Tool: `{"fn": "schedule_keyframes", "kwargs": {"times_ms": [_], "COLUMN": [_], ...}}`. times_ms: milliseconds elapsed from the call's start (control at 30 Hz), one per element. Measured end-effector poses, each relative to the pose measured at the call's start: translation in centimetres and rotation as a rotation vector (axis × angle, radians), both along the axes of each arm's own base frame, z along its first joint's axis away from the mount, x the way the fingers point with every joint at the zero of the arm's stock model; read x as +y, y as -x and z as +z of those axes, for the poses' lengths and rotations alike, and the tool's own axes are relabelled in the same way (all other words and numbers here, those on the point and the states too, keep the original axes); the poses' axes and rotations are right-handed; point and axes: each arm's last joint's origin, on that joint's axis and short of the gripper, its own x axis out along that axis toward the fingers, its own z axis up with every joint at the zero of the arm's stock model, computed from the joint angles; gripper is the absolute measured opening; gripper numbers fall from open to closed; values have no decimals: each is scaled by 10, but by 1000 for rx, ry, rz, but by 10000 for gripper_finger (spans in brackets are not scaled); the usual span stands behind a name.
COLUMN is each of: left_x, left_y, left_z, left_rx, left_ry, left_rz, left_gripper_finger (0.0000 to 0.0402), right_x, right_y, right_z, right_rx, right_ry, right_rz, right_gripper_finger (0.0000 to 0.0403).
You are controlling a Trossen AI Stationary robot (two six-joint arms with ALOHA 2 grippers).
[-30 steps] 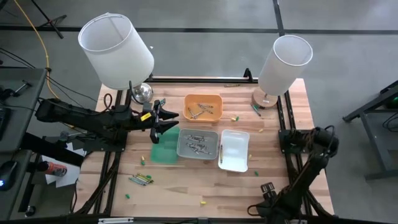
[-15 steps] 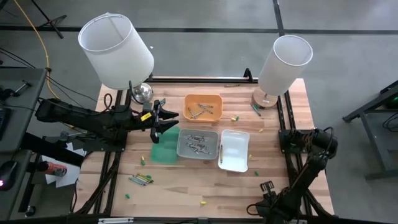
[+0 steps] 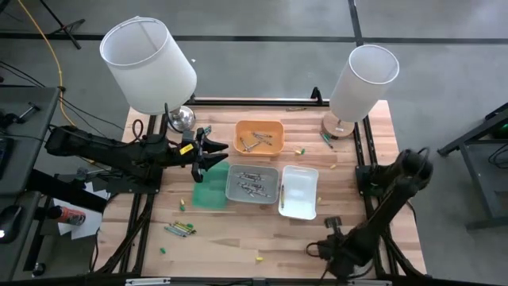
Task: Sort crayons
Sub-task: Put the green crayon into the white bin
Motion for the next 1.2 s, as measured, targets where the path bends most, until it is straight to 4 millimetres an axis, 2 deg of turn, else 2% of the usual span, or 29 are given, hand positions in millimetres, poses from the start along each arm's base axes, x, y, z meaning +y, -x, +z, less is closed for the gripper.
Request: {"fn": "schedule_keyframes", "kwargs": {"times_ms": [100,200,333,400,500,667,800,900,1033,1200], "left_x": [0,0,0,0,0,0,0,0,0,1], "left_y": [0,0,0,0,0,0,0,0,0,-1], "left_z": [0,0,0,0,0,0,0,-1,-2,-4], "left_rx": [0,1,1,1,1,1,2,8,23,53], "left_ry": [0,0,0,0,0,0,-1,-8,-61,-118], "left_rz": [0,0,0,0,0,0,0,1,11,58], "left_gripper_finger": [161,161,161,161,161,161,161,161,161,161], "right_x": [-20,-47,-83,-100,-123,-154,-174,-188,-205,-226], "right_y": [9,12,16,15,10,-13,-31,-40,-50,-62], "right_z": [26,56,72,72,61,48,61,80,105,114], "right_rx": [-45,-200,-413,-547,-716,-1041,-1286,-1440,-1524,-1425], "right_ry": [8,-61,-217,-298,-365,-400,-404,-384,-318,-197], "right_rz": [-77,-193,-335,-397,-457,-561,-571,-540,-497,-470], "right_gripper_finger": [3,2,1,1,1,1,1,1,1,1]}}
